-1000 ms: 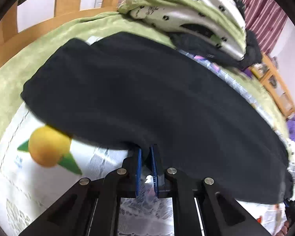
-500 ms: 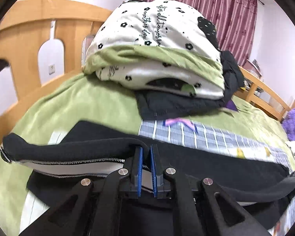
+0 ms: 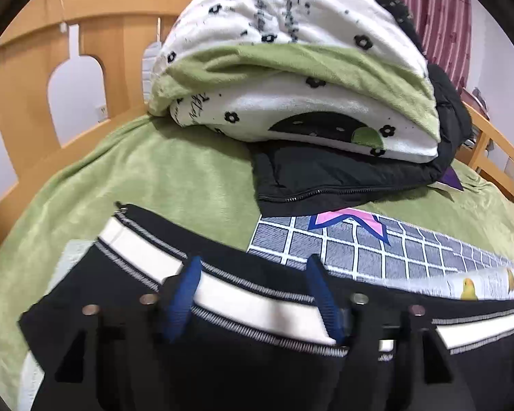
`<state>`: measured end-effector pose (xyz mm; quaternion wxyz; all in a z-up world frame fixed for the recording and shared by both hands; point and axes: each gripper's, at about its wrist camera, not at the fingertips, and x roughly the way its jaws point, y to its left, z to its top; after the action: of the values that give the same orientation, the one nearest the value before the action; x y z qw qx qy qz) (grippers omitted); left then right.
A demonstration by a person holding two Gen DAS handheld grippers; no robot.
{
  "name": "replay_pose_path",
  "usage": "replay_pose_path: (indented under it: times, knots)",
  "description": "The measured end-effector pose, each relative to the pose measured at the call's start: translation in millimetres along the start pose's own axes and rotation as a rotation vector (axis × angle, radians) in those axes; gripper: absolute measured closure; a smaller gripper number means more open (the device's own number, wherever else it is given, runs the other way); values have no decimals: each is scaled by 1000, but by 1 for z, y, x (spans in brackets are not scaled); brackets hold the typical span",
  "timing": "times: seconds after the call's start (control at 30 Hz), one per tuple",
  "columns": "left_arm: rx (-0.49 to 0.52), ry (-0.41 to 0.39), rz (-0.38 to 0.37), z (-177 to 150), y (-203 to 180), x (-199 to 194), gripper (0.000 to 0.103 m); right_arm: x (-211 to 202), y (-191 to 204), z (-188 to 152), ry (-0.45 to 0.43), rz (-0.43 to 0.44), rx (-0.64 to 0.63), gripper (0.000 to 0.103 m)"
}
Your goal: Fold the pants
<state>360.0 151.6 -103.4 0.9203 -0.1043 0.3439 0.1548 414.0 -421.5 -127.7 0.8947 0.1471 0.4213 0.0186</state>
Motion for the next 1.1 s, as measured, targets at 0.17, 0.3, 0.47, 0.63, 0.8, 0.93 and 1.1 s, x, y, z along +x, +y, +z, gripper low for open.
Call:
replay_pose_path:
  times: [0.17, 0.3, 0.47, 0.63, 0.8, 0.93, 1.1]
  knots:
    - [-18, 52, -52, -26, 23, -41, 39, -51, -1, -49, 8, -30, -73, 53]
    - [-85, 133, -124, -76, 56, -72, 38, -93, -15, -103, 20, -48, -85, 53]
    - [-150, 217, -164, -137, 90, -87, 38, -118, -39, -161, 52, -34, -23, 53]
    - [-286, 248, -235, -156, 116, -76, 38, -111, -64, -189, 60, 66, 130, 53]
    - [-345, 233, -242, -142, 121, -52, 38, -91, -75, -178, 28, 155, 249, 52]
    - [-385, 210, -236, -127, 120, -28, 40, -66, -74, -151, 33, 174, 288, 54]
    - [-379, 208, -158, -114, 115, -11, 83, -44, -67, -129, 27, 85, 259, 92]
